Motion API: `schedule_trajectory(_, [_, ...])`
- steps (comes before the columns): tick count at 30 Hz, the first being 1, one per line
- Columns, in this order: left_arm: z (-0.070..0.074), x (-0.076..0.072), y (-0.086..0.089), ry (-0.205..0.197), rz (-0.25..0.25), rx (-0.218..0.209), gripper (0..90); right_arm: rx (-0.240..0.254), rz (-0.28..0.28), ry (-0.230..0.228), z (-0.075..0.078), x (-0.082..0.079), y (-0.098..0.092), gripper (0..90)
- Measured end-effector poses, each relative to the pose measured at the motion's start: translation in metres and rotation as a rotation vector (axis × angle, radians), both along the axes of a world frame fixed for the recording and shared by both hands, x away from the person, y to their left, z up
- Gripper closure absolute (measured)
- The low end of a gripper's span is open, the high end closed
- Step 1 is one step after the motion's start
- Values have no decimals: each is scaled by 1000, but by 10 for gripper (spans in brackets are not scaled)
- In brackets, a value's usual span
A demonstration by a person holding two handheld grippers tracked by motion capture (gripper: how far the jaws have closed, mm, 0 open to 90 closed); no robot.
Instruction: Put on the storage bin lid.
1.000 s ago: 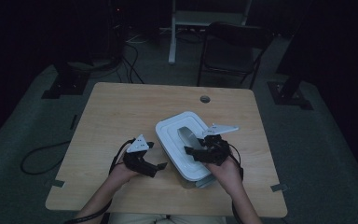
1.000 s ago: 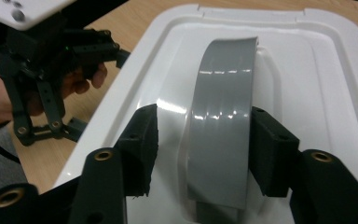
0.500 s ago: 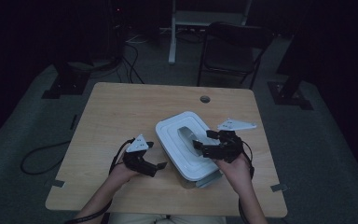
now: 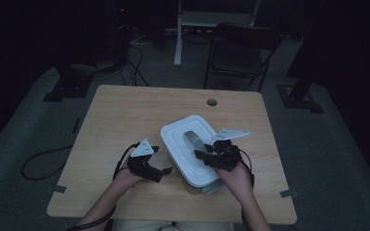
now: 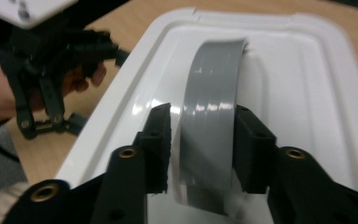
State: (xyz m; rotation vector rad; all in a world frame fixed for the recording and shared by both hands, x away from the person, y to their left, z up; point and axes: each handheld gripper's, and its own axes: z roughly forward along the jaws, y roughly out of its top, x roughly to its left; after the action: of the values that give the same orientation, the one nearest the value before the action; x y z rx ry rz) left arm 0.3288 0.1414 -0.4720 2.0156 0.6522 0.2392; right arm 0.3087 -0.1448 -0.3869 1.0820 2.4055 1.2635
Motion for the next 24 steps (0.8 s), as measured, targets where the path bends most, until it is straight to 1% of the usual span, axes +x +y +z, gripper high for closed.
schedule_trajectory(1, [0,0,0,0,0,0,11,-18,-1,0,-2,-1,2,664])
schedule_trajectory(2, [0,0,1,-2,2,-2,11,1,-3,9,-3,-2,2,670])
schedule_trajectory(5, [1,-1,0,-5,2,-3,11,-14,-2,-10,-6,-4,4,671])
schedule_trajectory(8, [1,-1,0,-5,1,-6,11,-6,-4,-12,-9,-4,4,674])
schedule_trajectory(9, [1,-2,0,-6,2,-6,11,1,-2,-18,-11,-5,3,675])
schedule_trajectory(11, [1,-2,1,-5,2,-7,11,29,1,-14,-16,-5,0,679])
schedule_trajectory(13, [0,-2,0,-4,1,-3,11,25,1,-32,-18,-7,0,680])
schedule_trajectory(15, [-1,-2,-1,-4,0,-3,11,14,-1,-44,-18,-8,2,679])
schedule_trajectory(16, [-1,-3,-1,-4,0,-4,11,26,1,-38,-18,-7,-1,678])
schedule_trajectory(18, [-2,-3,-2,-1,-3,-6,11,9,3,-44,-17,-7,2,677])
schedule_trajectory(19, [-3,-3,-3,0,-5,0,11,12,3,-38,-17,-6,2,677])
schedule_trajectory(20, [-3,-2,-3,1,-7,0,11,13,-3,-33,-16,-6,2,676])
schedule_trajectory(22, [-3,-2,-4,2,-6,2,11,-6,-20,-55,-16,-8,6,671])
schedule_trajectory(24, [-2,-1,-4,1,-7,-2,11,1,-31,-45,-14,-7,4,661])
